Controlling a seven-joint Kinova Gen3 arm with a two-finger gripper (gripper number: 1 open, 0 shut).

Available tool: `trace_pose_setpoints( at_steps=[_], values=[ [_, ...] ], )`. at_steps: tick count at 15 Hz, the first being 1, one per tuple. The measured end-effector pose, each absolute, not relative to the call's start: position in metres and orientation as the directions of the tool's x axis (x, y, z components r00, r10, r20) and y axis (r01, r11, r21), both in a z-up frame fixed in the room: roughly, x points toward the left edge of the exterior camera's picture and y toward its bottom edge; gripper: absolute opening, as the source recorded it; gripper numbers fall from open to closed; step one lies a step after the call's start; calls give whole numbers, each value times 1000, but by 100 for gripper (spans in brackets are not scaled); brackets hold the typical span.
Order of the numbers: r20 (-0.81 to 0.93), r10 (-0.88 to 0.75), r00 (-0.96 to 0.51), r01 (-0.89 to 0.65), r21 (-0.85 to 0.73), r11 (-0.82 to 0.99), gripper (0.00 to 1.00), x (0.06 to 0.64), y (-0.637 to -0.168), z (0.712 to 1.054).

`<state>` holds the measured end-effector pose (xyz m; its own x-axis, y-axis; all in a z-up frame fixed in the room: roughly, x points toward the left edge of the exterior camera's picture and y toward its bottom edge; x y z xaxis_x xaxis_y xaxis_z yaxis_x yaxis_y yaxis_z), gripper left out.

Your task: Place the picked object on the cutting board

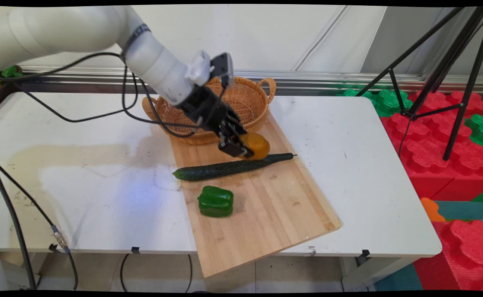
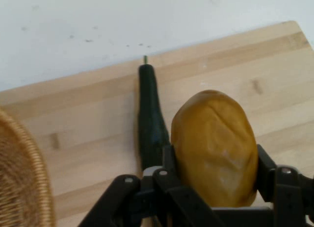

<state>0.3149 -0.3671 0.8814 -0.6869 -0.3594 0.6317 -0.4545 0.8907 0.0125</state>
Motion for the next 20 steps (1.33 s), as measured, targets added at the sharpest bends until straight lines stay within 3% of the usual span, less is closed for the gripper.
trace_pose_setpoints(
  at_steps=[16,17,20],
  values=[
    [541,-388,-746,-405,93,910,0,252,-372,804],
    [540,-385,-749,-403,91,911,100,250,-373,802],
    [537,-376,-755,-398,81,914,100,247,-374,796]
  ],
)
